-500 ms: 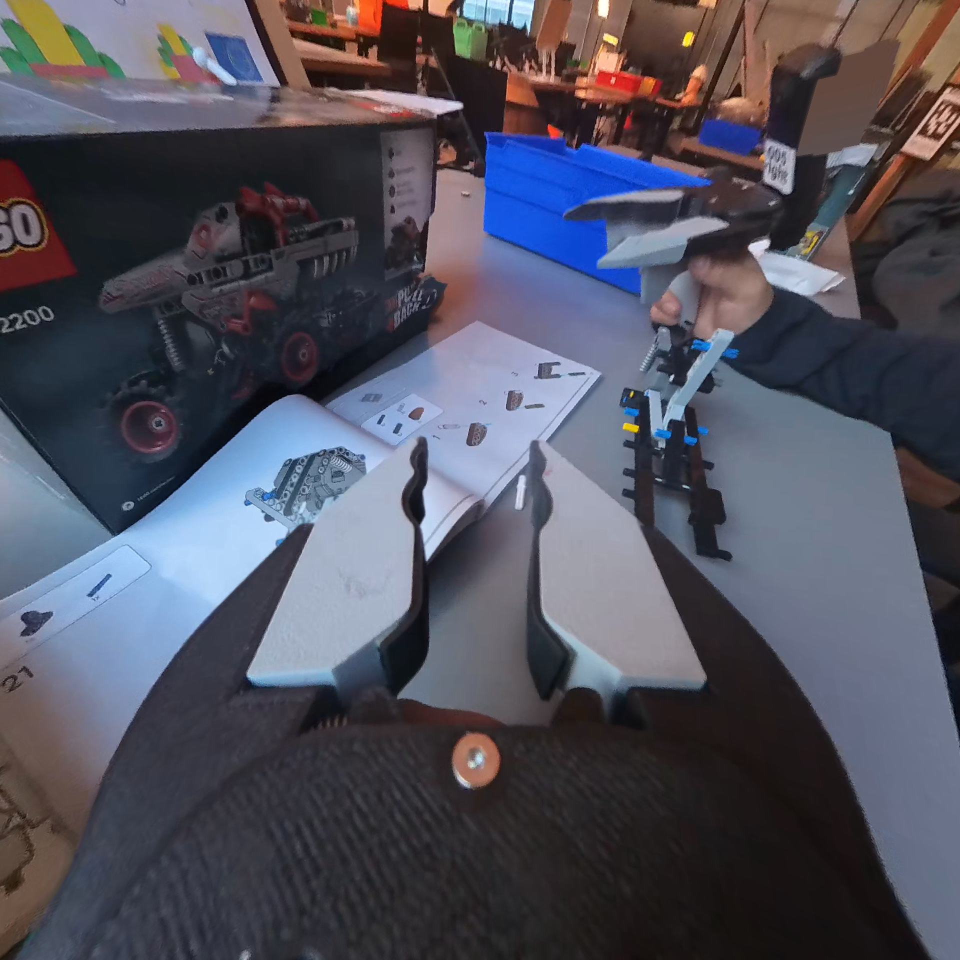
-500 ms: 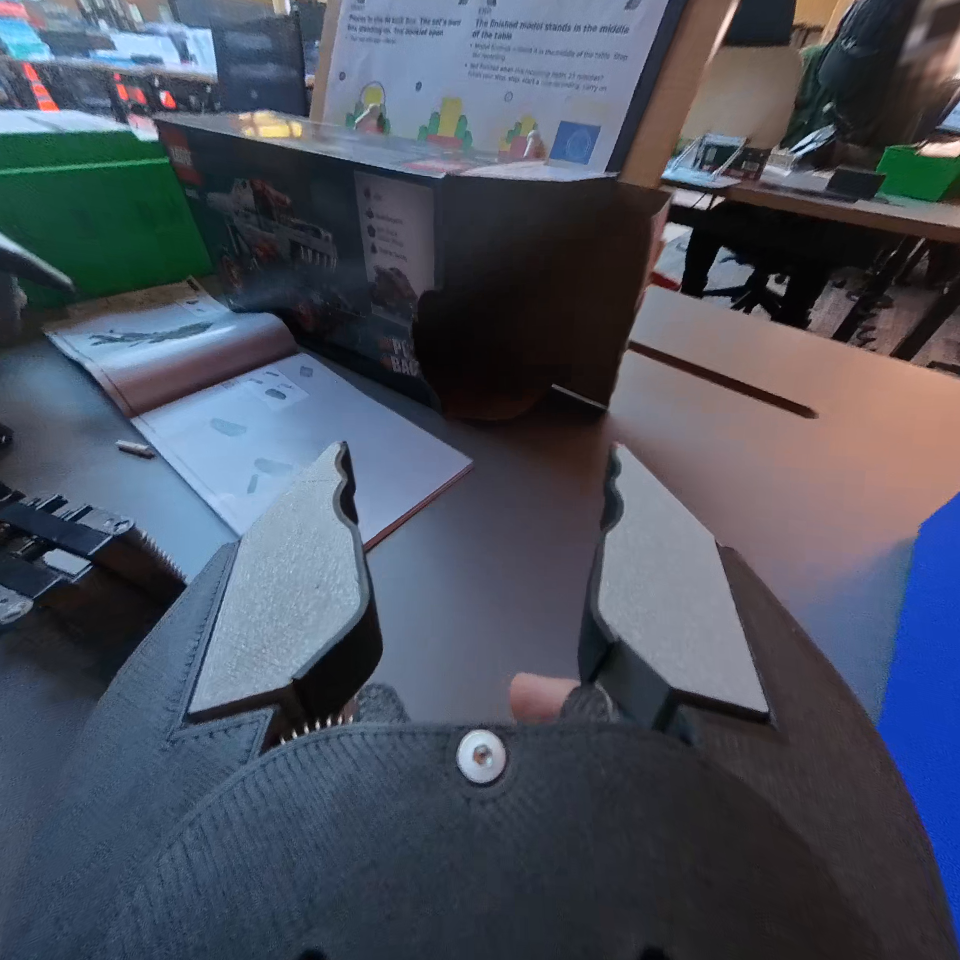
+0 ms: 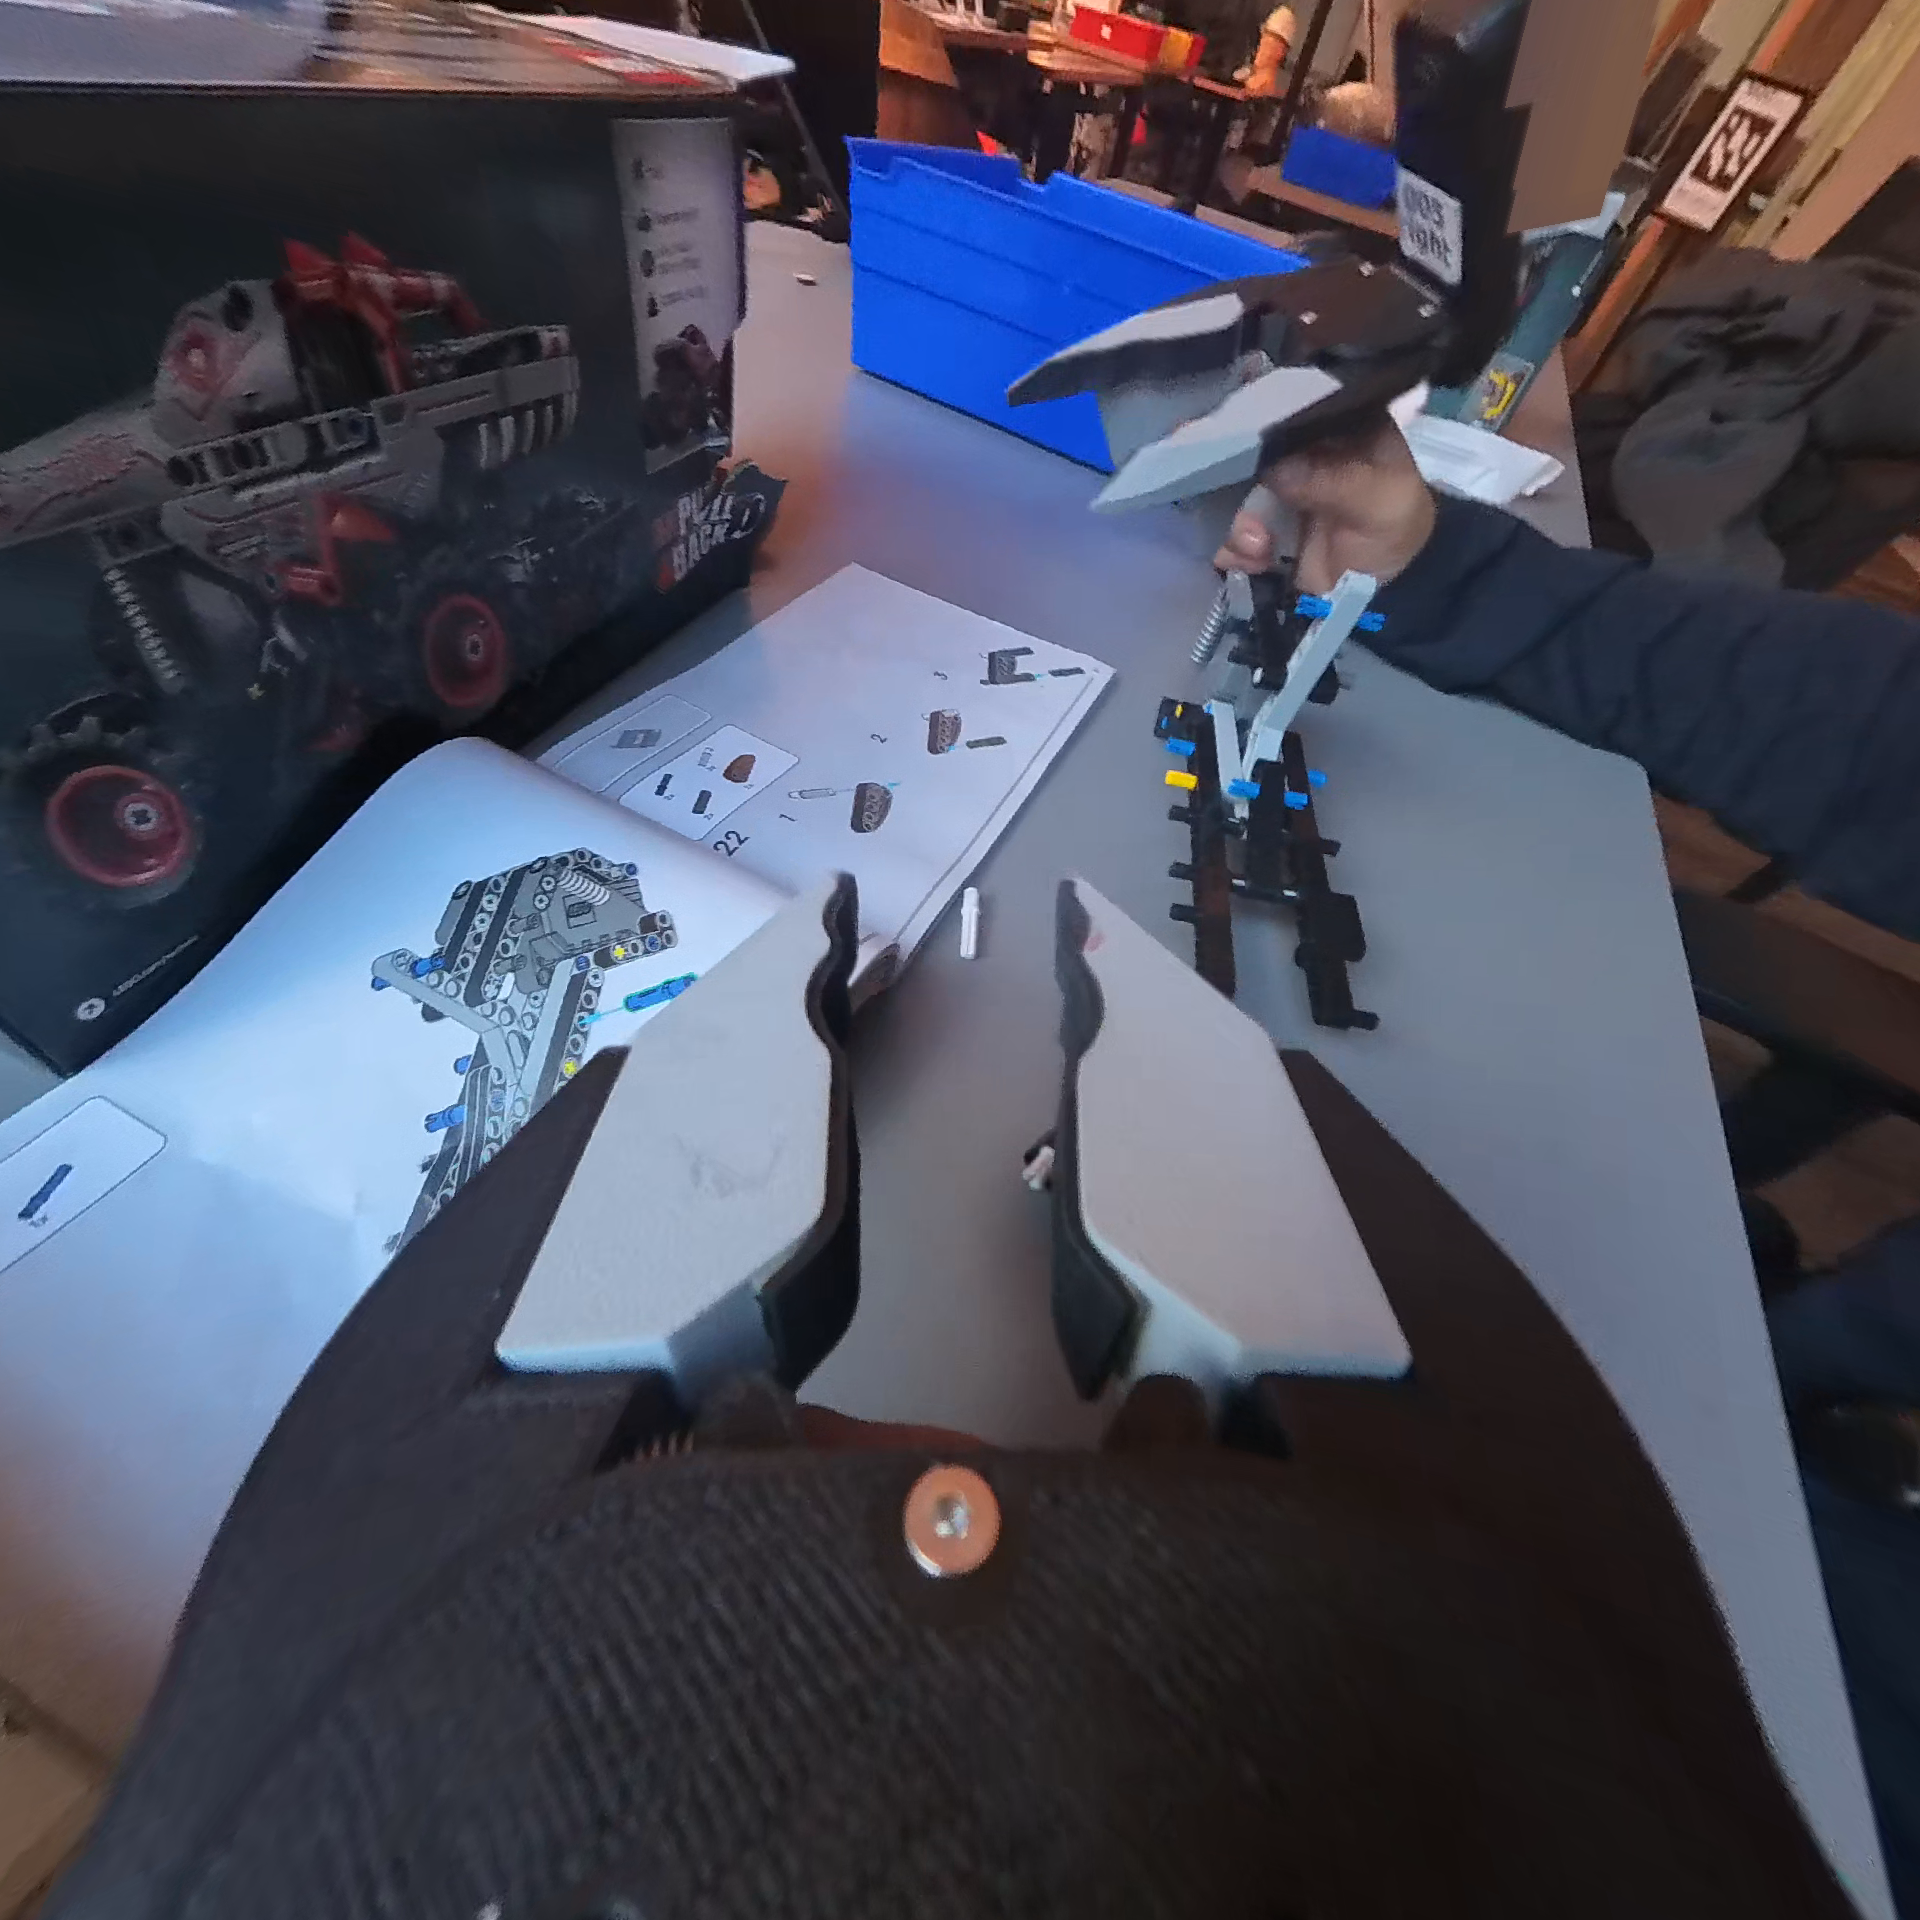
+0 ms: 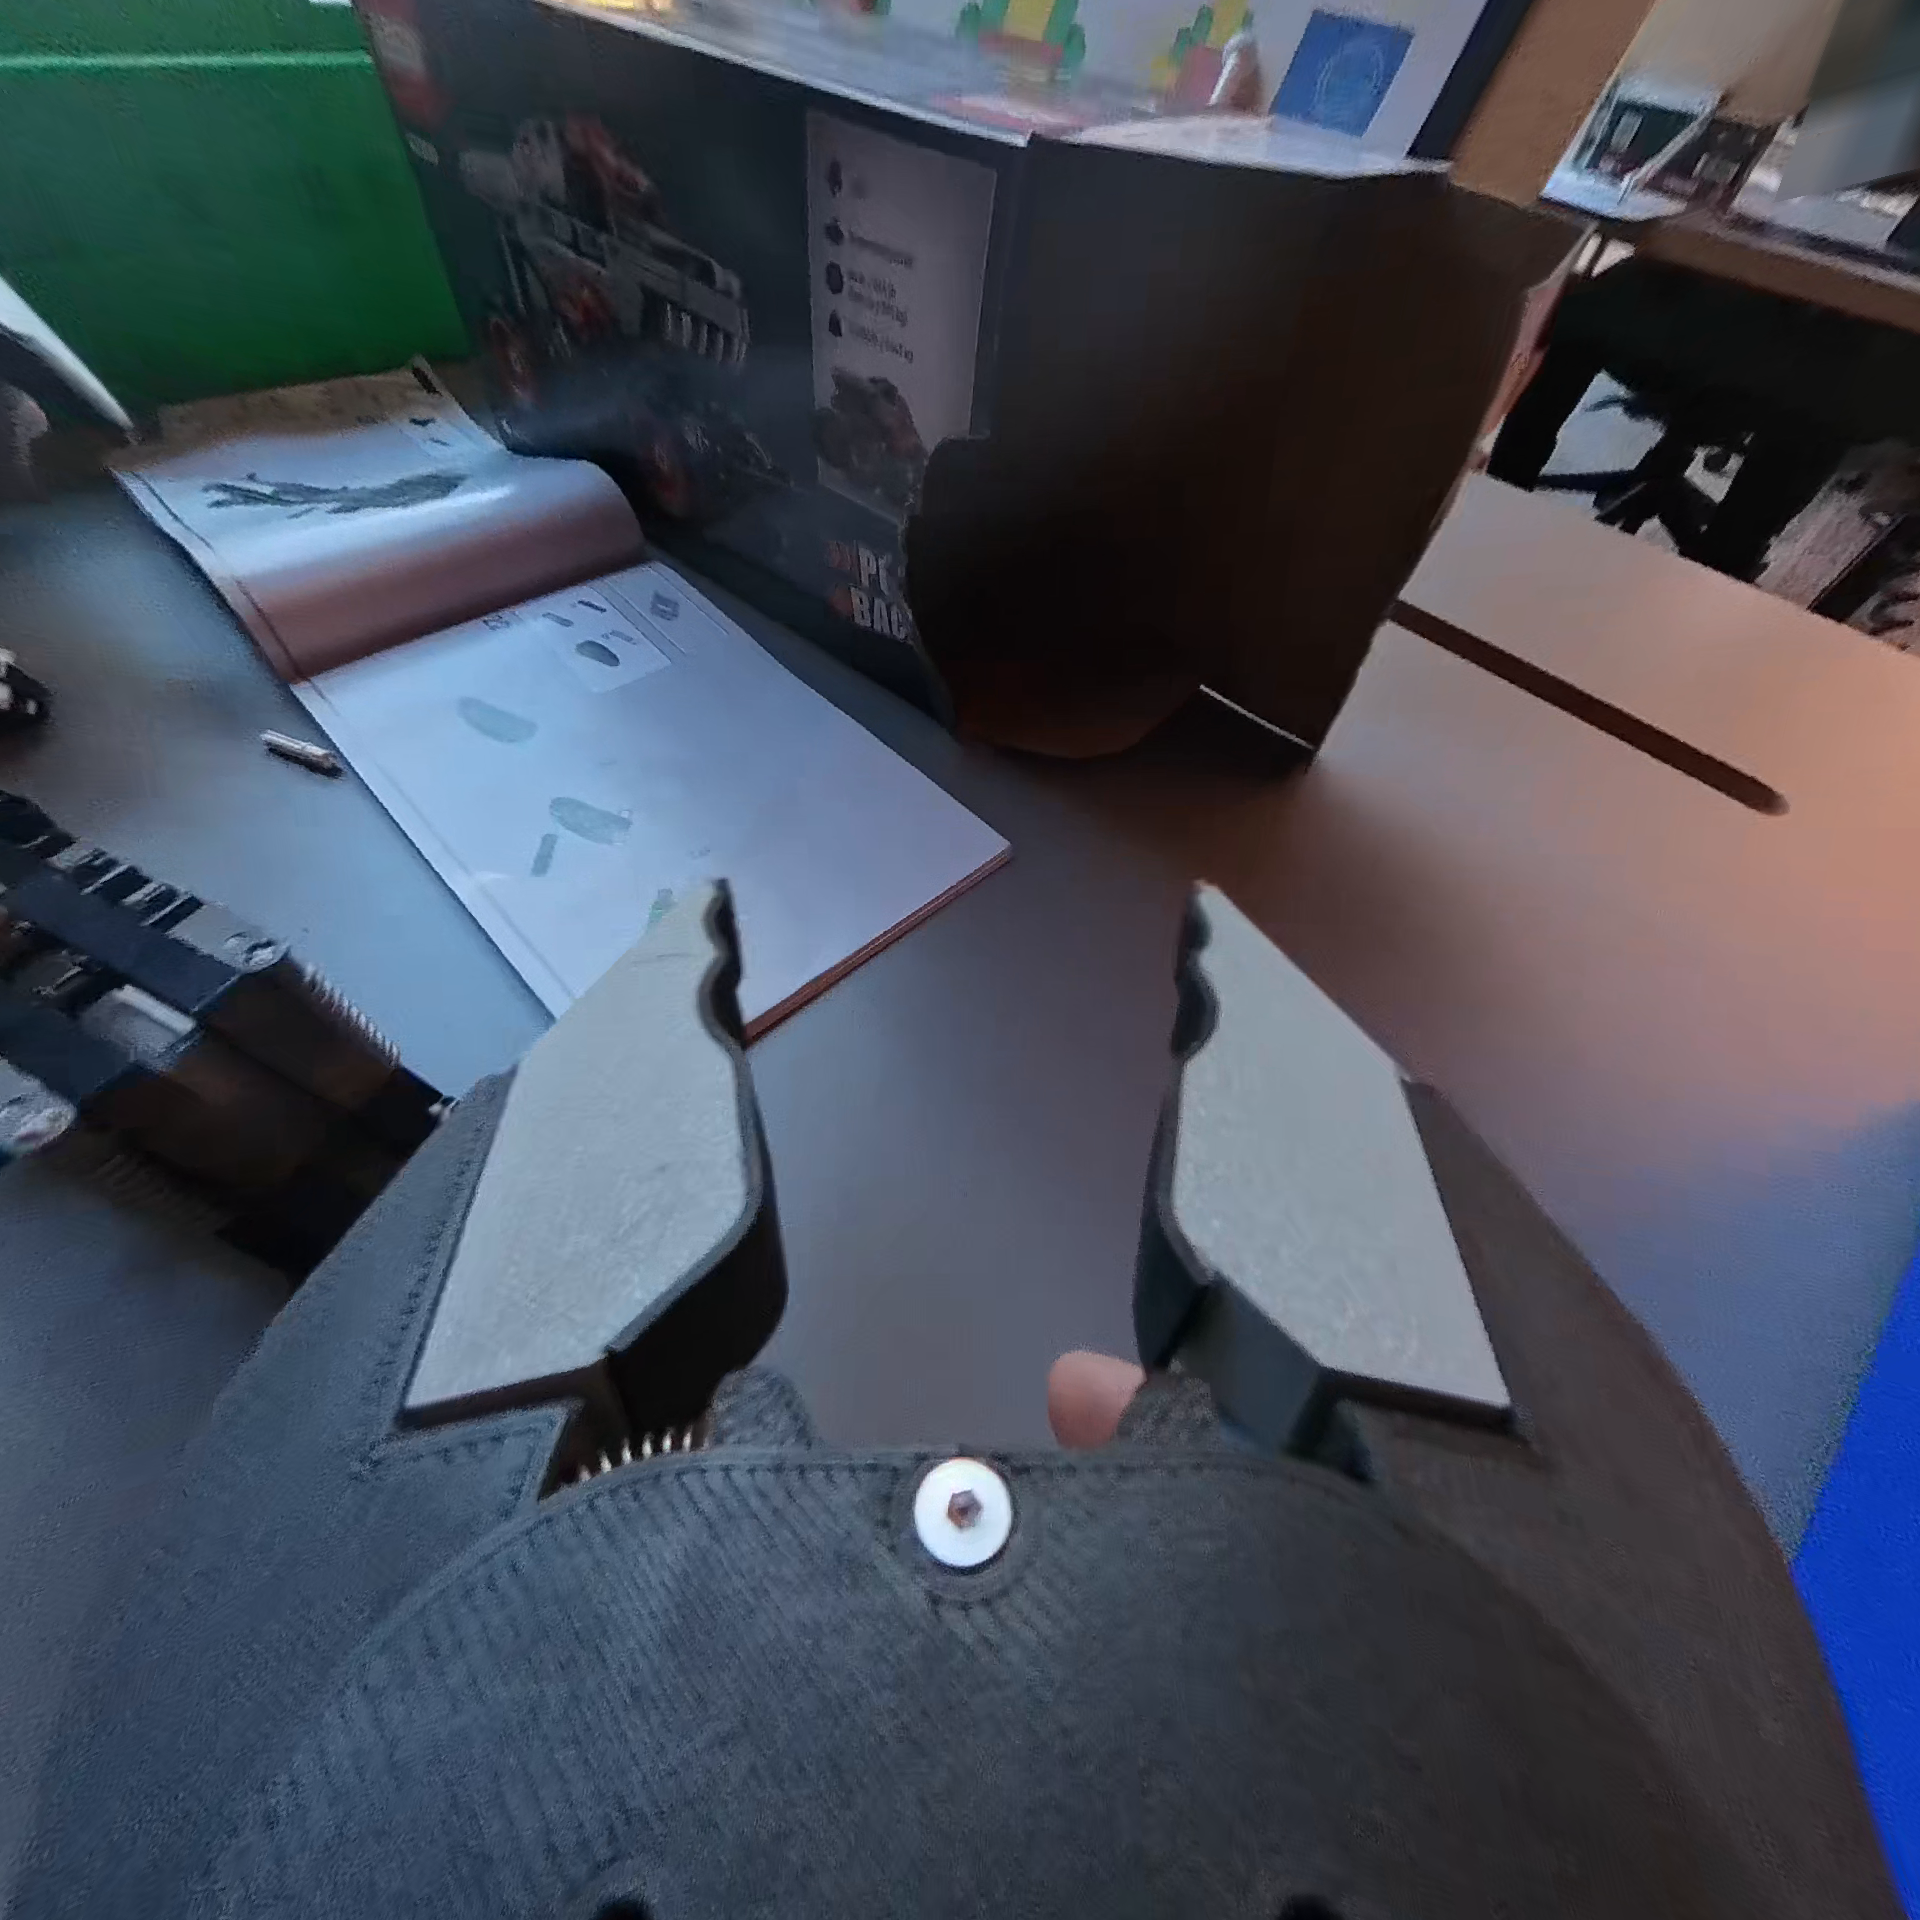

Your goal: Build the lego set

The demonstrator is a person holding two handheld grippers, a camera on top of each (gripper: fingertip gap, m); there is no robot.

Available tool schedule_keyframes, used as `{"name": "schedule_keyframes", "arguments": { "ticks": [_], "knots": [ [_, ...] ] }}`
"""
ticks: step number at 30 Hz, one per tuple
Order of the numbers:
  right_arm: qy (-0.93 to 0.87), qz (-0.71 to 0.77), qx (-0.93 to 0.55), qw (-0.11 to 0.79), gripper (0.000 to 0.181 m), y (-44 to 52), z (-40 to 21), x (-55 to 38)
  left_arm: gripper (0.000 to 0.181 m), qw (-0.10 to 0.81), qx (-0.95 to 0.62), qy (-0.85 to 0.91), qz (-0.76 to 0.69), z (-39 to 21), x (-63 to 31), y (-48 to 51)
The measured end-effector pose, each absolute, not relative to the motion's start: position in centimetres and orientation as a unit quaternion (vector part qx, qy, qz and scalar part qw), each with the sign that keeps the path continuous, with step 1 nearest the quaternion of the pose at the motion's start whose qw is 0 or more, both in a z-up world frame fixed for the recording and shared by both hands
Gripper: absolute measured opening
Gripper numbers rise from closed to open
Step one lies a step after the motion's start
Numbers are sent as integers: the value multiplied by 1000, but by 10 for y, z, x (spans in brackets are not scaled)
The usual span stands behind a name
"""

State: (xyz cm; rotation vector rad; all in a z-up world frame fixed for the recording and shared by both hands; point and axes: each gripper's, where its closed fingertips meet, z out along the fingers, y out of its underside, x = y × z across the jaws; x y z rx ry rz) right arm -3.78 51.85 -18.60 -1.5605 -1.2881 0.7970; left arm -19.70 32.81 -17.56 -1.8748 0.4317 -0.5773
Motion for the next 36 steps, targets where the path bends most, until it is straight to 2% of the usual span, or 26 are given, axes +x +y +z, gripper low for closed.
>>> {"name": "schedule_keyframes", "arguments": {
  "ticks": [2,4,8,13,16,23,30,34,36],
  "knots": [
    [-521,300,-656,456,58,525,-192,-46,36,531,-789,203,-233,-178,-192,326],
    [-533,266,-674,436,72,527,-204,-55,36,528,-788,223,-223,-180,-187,323],
    [-554,205,-675,442,63,528,-210,-60,34,523,-787,241,-223,-182,-183,322],
    [-511,282,-671,457,58,525,-180,-61,35,528,-780,221,-251,-177,-187,323],
    [-500,295,-668,467,49,522,-173,-61,36,532,-781,222,-243,-177,-188,324],
    [-541,238,-648,480,0,515,-185,-59,34,538,-784,233,-202,-179,-187,325],
    [-521,272,-658,470,10,512,-187,-53,29,562,-791,177,-164,-175,-205,334],
    [-520,287,-647,477,9,511,-181,-50,24,566,-797,142,-155,-175,-216,334],
    [-524,296,-632,489,1,509,-175,-53,24,569,-797,148,-139,-175,-221,333]
  ]
}}
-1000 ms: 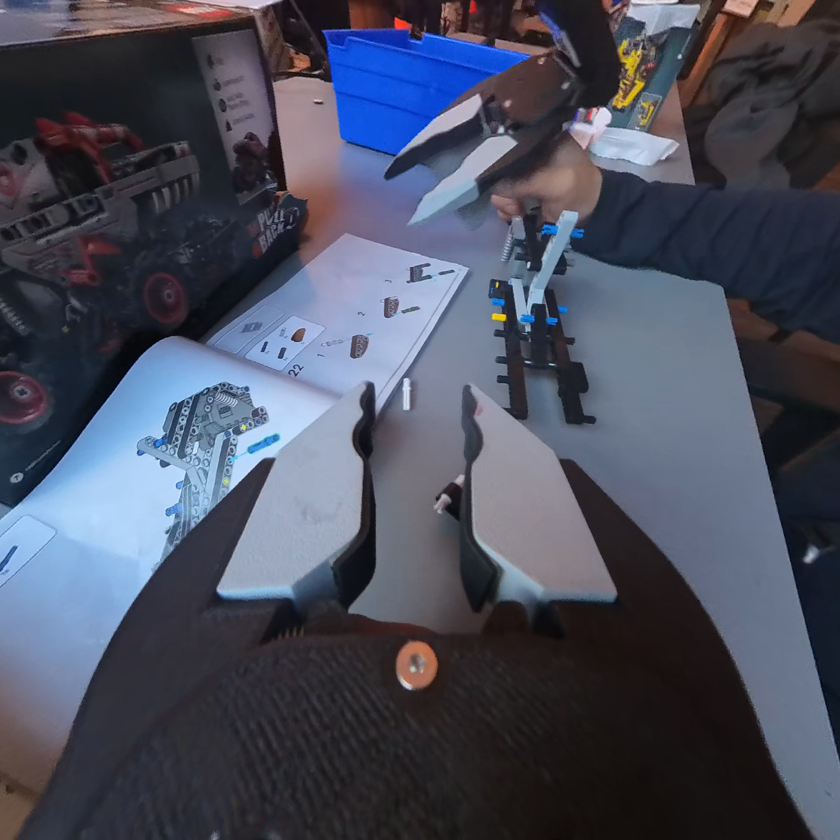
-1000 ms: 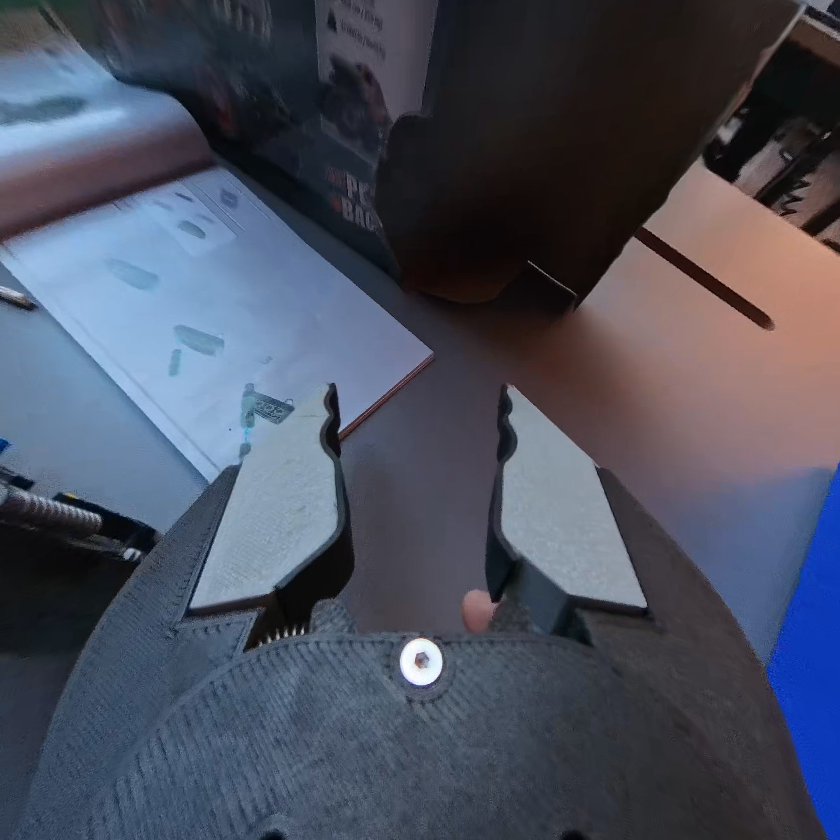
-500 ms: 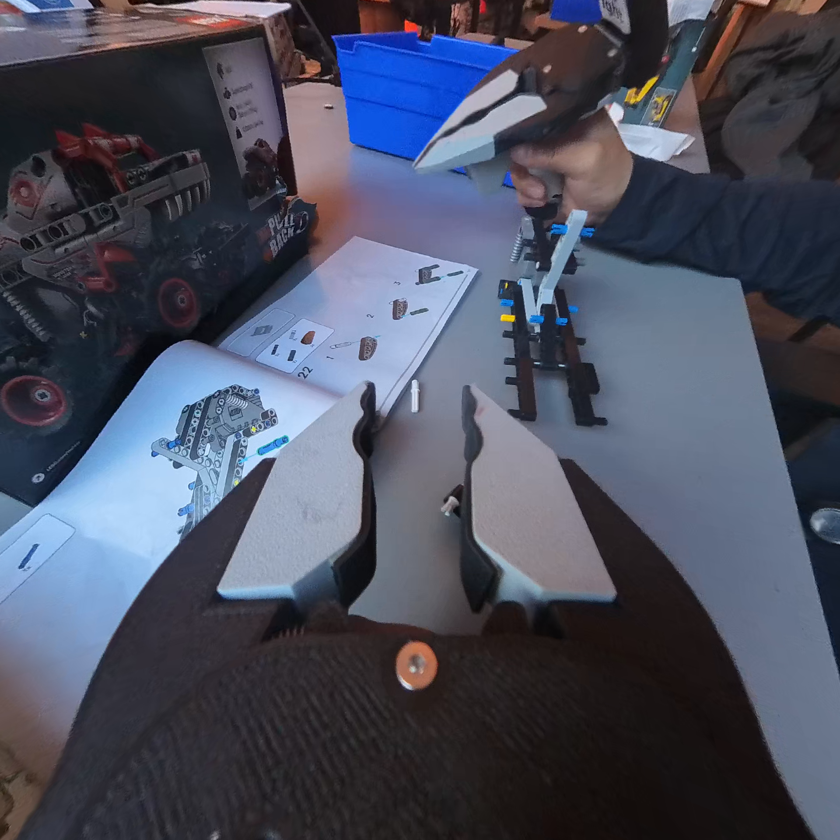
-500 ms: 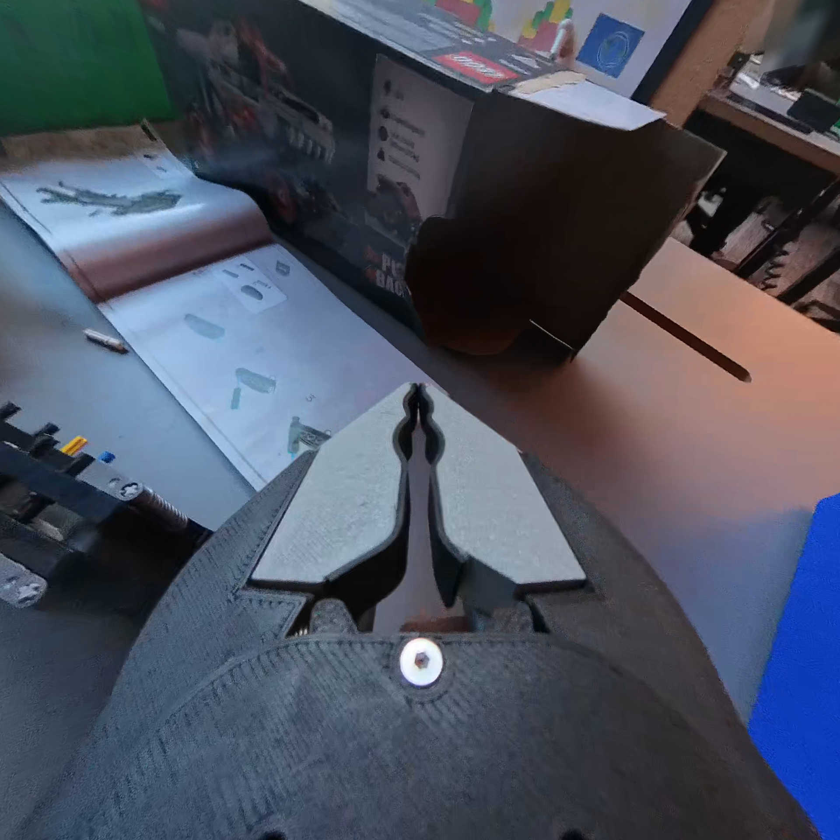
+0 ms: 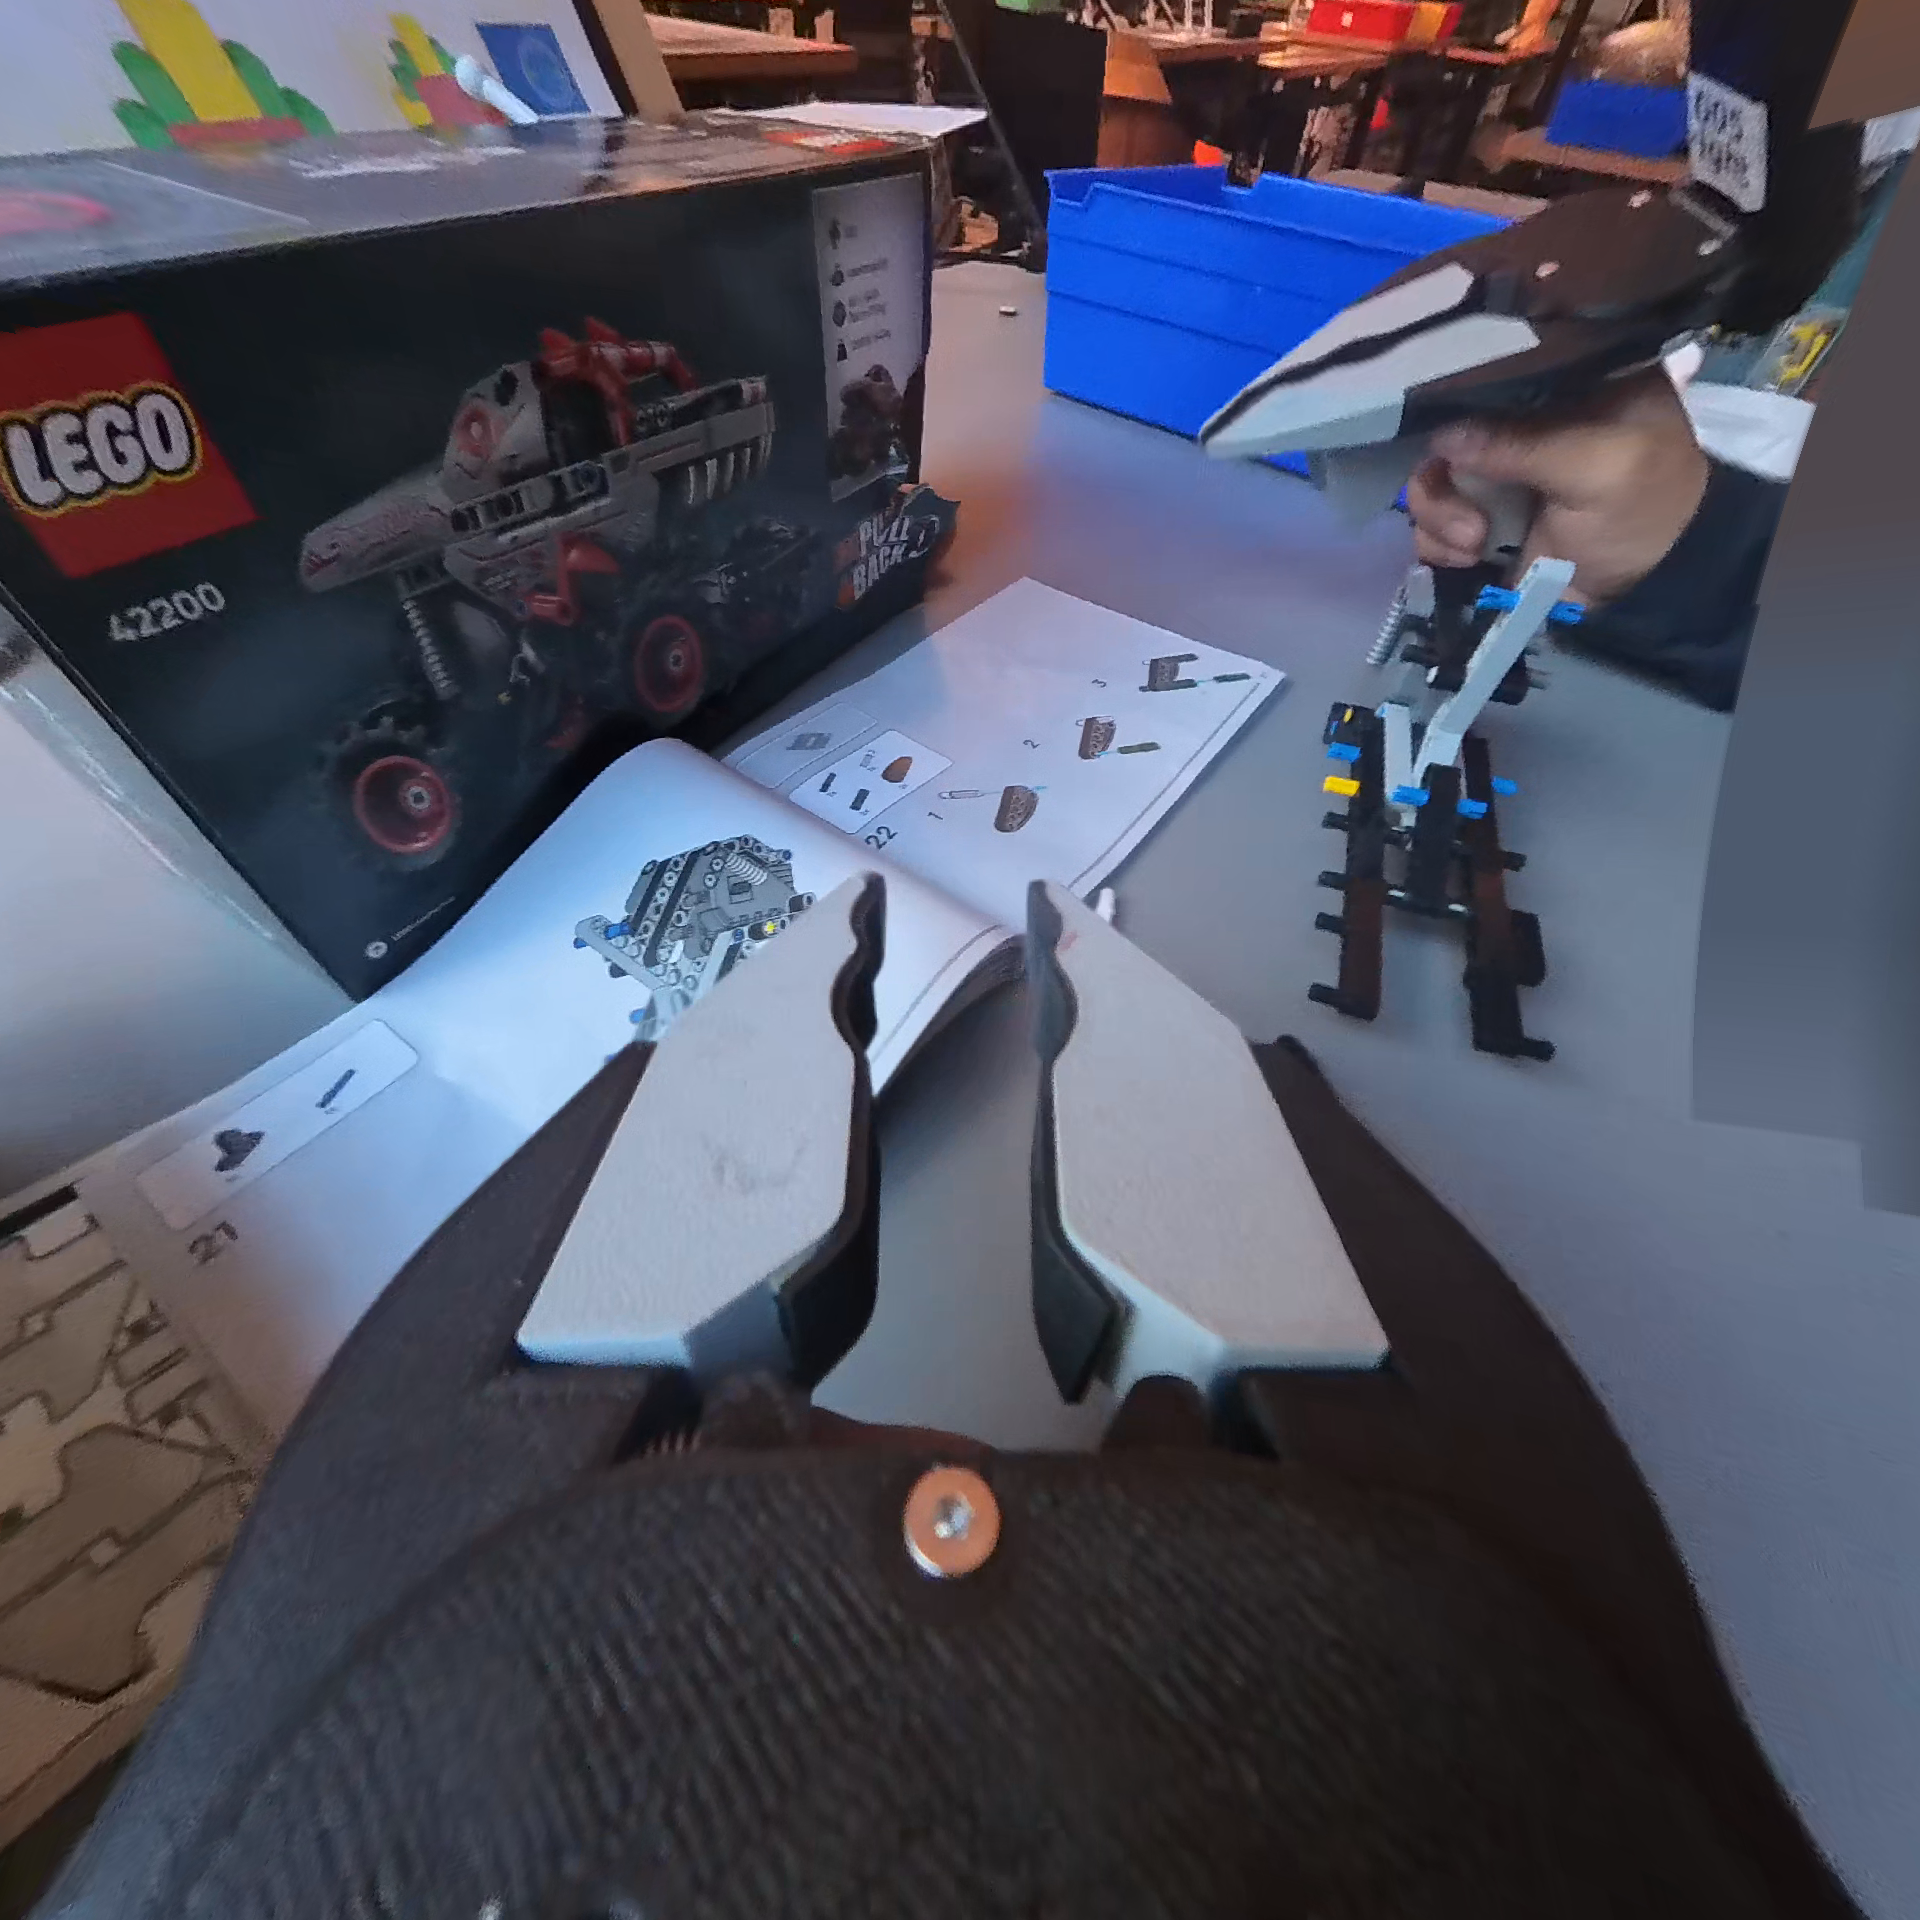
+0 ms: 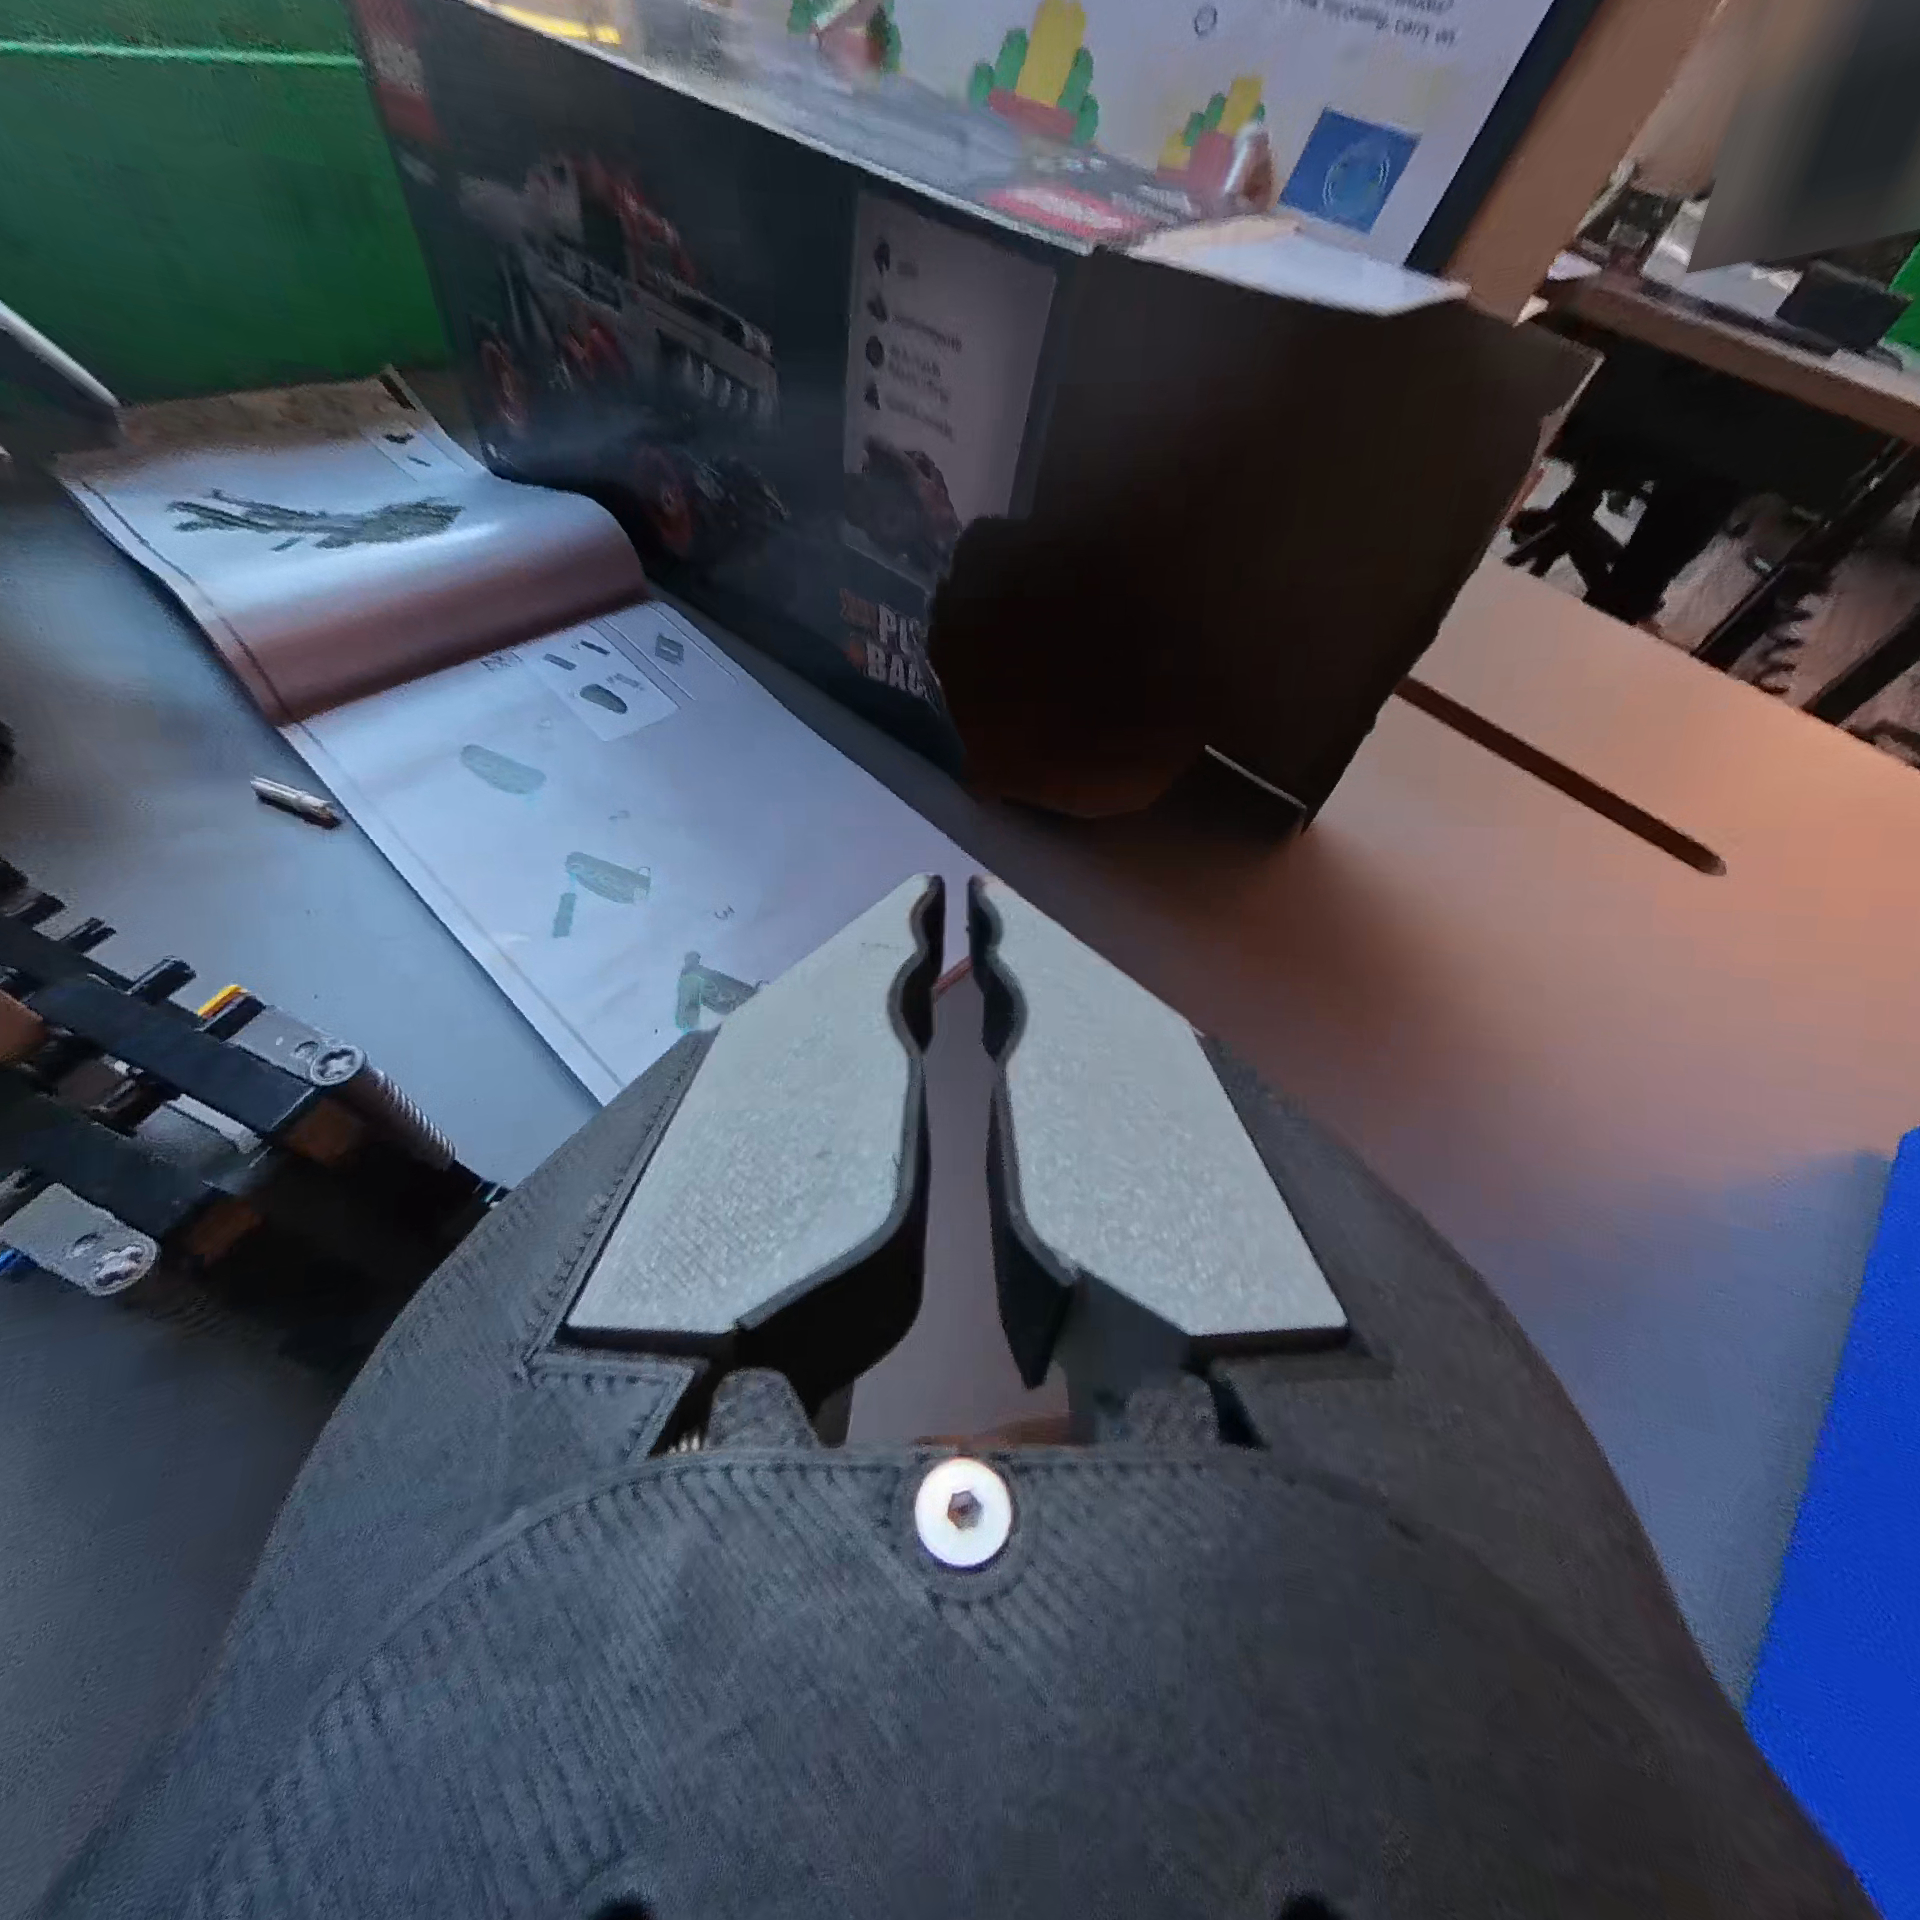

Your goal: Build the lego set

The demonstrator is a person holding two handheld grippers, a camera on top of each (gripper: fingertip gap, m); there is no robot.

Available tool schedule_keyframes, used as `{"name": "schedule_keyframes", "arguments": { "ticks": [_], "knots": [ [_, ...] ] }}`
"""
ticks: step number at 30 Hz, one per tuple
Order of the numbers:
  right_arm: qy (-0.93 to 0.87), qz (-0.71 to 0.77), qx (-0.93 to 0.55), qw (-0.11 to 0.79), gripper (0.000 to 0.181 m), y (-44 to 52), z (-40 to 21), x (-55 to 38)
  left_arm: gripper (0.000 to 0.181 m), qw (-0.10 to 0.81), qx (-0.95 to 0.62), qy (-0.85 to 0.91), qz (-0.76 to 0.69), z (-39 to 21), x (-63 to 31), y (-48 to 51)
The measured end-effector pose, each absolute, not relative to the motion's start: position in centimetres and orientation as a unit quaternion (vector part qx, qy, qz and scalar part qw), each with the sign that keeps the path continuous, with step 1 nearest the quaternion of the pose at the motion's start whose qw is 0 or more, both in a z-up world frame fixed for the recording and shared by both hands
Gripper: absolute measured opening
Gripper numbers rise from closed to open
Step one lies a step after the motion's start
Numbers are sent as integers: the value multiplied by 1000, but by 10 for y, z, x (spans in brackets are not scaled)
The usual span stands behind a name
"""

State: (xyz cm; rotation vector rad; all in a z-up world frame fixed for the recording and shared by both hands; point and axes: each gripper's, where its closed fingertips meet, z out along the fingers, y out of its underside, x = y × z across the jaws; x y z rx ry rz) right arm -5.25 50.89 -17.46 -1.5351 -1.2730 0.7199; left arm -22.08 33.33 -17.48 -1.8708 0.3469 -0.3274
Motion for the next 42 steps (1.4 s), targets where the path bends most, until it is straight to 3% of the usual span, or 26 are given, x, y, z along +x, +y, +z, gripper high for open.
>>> {"name": "schedule_keyframes", "arguments": {
  "ticks": [29,33,37,42],
  "knots": [
    [-507,274,-644,503,0,519,-185,-40,13,578,-799,137,-95,-172,-219,337],
    [-501,267,-648,508,0,524,-185,-38,10,601,-761,205,-131,-163,-195,317],
    [-497,286,-635,519,0,525,-178,-43,9,639,-690,332,-67,-157,-185,283],
    [-492,280,-634,527,2,531,-176,-49,0,702,-621,337,-83,-135,-186,257]
  ]
}}
